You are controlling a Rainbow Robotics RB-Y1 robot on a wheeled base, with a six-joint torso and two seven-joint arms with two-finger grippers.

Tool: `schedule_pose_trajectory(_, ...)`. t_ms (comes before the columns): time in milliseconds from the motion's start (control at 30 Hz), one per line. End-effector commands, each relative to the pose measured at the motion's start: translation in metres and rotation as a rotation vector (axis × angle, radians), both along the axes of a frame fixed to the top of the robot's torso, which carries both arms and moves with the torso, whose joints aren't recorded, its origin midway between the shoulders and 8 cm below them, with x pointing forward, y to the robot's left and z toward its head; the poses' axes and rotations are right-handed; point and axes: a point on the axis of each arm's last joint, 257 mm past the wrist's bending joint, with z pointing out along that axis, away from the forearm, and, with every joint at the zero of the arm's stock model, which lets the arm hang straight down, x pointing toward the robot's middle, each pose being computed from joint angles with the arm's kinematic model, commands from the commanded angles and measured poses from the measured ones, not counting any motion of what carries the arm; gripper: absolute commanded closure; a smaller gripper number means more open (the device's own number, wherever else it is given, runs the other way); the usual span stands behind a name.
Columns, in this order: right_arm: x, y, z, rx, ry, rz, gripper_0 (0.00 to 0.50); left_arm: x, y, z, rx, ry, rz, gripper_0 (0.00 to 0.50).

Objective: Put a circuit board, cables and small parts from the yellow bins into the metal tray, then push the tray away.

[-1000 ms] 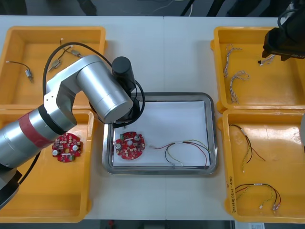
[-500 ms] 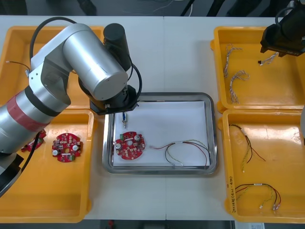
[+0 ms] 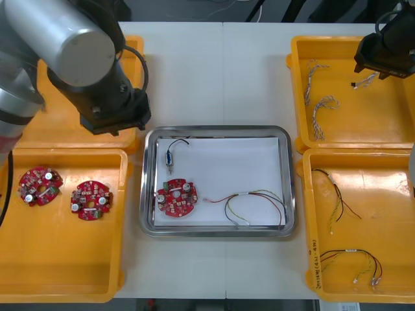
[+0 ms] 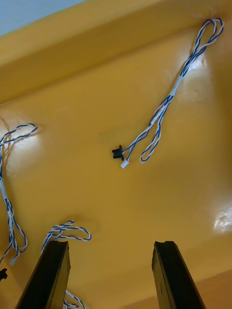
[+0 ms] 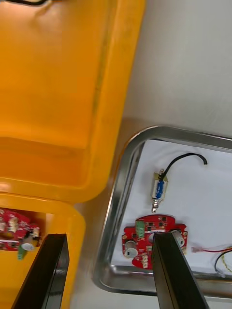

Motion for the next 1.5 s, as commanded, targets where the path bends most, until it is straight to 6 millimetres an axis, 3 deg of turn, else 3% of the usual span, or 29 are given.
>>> schedule_pose_trajectory(33, 0.007, -0.008, 0.045, 0.040, -0.071, -0.090, 0.000, 0.015, 0.028, 0.052, 0.039, -0.095, -0.068, 0.000)
schedule_pose_trajectory(333, 0.011, 0.016, 0.035, 0.142, -0.074, -0.187, 0.000, 0.031, 0.072, 0.066, 0.057, -0.084, -0.070, 0.000)
schedule_pose_trajectory(567, 0.011, 0.029, 0.021, 0.244, -0.069, -0.308, 0.000, 0.047, 0.106, 0.062, 0.089, -0.074, -0.064, 0.000)
schedule_pose_trajectory(833, 0.006, 0.032, -0.008, 0.324, -0.047, -0.434, 0.000, 0.073, 0.136, 0.051, 0.122, -0.088, -0.062, 0.000)
schedule_pose_trajectory(1133, 0.004, 0.033, -0.046, 0.347, -0.040, -0.467, 0.000, 0.093, 0.156, 0.044, 0.134, -0.102, -0.064, 0.000)
schedule_pose_trajectory(1367, 0.002, 0.034, -0.074, 0.356, -0.036, -0.483, 0.000, 0.112, 0.156, 0.036, 0.106, -0.145, -0.057, 0.000)
schedule_pose_trajectory(1500, 0.005, 0.040, -0.080, 0.382, -0.046, -0.487, 0.000, 0.120, 0.155, 0.034, 0.105, -0.162, -0.055, 0.000)
